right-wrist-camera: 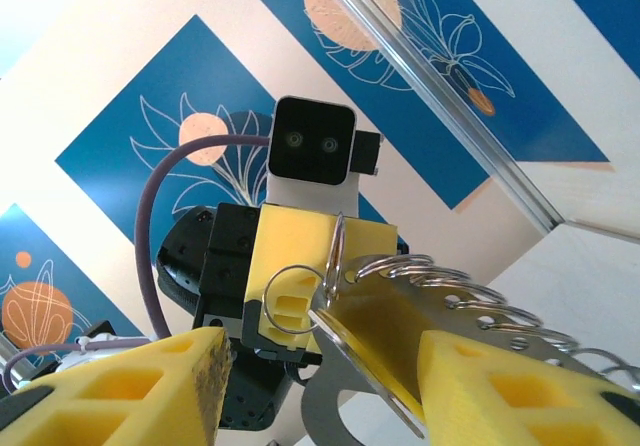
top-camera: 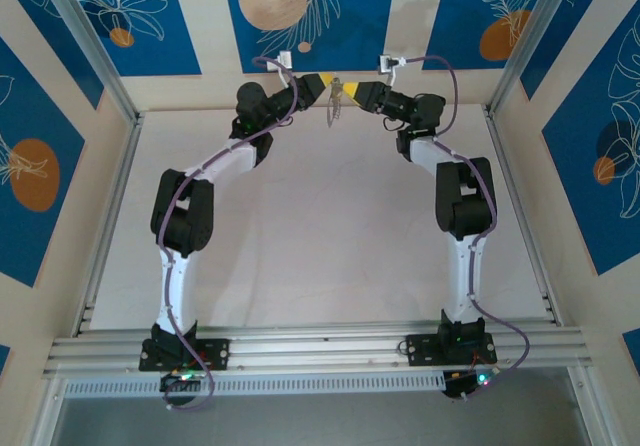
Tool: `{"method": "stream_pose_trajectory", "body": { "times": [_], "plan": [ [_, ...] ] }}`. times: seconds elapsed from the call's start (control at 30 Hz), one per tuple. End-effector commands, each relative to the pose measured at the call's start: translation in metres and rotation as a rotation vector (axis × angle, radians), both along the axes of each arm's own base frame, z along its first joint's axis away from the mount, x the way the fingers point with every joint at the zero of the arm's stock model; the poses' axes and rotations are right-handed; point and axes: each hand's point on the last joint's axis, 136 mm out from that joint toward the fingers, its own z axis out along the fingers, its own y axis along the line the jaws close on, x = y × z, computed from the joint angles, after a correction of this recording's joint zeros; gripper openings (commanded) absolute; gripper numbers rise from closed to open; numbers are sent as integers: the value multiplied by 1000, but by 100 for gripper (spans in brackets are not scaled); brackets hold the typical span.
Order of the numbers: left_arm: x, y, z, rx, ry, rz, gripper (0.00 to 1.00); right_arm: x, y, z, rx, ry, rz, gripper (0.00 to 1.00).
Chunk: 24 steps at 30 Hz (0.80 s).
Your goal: Put the keys on the keyring
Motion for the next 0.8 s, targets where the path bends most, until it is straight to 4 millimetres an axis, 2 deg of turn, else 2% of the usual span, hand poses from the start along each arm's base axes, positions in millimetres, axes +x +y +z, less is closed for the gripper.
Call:
{"method": "stream_pose_trajectory", "body": {
  "times": [0.0,0.2,0.6,0.77],
  "plan": [
    [-8,4,35,-37,-81,-4,0,-4,10,-4,-12,-27,25,53],
    [-7,4,35,-36,-82,-5,0,-9,12,-14,-13,-10,28,47],
    [-6,3,34,-38,-82,-4,0,-11,15,-15,-10,5,36,0],
    [-6,4,36,-39,-89,-1,0,-14,24,-22,-17,28,51,0]
  ]
}}
